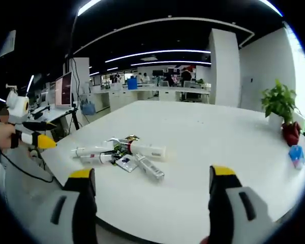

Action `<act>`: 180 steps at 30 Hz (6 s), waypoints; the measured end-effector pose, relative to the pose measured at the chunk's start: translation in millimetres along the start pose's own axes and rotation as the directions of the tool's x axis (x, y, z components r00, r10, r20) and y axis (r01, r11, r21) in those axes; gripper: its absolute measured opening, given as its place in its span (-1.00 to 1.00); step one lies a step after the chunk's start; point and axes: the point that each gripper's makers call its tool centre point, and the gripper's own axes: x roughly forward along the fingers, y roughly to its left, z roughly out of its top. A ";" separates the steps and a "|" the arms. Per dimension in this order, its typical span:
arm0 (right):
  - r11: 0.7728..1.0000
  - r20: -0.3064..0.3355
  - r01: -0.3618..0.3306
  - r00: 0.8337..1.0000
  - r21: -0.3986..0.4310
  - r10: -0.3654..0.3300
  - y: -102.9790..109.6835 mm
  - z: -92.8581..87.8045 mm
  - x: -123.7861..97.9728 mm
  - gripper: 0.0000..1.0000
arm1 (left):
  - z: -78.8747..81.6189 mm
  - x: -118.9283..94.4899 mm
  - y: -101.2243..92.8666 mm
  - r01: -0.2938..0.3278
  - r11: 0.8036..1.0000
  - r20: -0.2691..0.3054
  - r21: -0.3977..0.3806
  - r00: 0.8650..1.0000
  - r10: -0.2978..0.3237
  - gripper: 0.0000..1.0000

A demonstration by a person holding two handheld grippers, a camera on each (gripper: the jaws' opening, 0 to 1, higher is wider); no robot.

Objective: Arrange the skincare products in the storage area until every visible bottle or jar stands upright without overlapping.

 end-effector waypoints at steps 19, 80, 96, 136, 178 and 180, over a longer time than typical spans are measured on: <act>1.000 -0.005 0.000 1.000 0.001 0.000 -0.2 -1.3 -0.1 0.85 | -0.4 0.0 0.3 0.000 1.000 -0.002 -0.005 1.000 0.000 0.92; 0.991 -0.131 -0.134 0.983 -0.007 0.132 6.7 -5.8 22.2 0.72 | -3.7 1.1 0.3 0.019 1.000 -0.017 0.002 1.000 -0.019 0.90; 0.980 -0.157 -0.182 0.973 -0.076 0.168 -5.7 2.0 50.4 0.71 | -6.5 2.3 0.0 0.035 0.999 -0.031 -0.019 0.999 -0.035 0.88; 0.818 -0.324 -0.489 0.860 -0.304 0.394 17.9 18.6 156.2 0.63 | -12.8 5.3 1.5 0.039 0.999 -0.070 -0.039 0.997 -0.041 0.87; 0.593 -0.601 -0.676 0.710 -0.437 0.367 52.6 -27.7 246.1 0.07 | -16.3 7.6 10.1 0.009 0.998 -0.077 -0.057 0.997 -0.013 0.85; 0.580 -0.611 -0.690 0.698 -0.434 0.373 56.1 -29.7 247.5 0.04 | -16.6 7.4 10.6 0.008 0.998 -0.078 -0.059 0.997 -0.012 0.84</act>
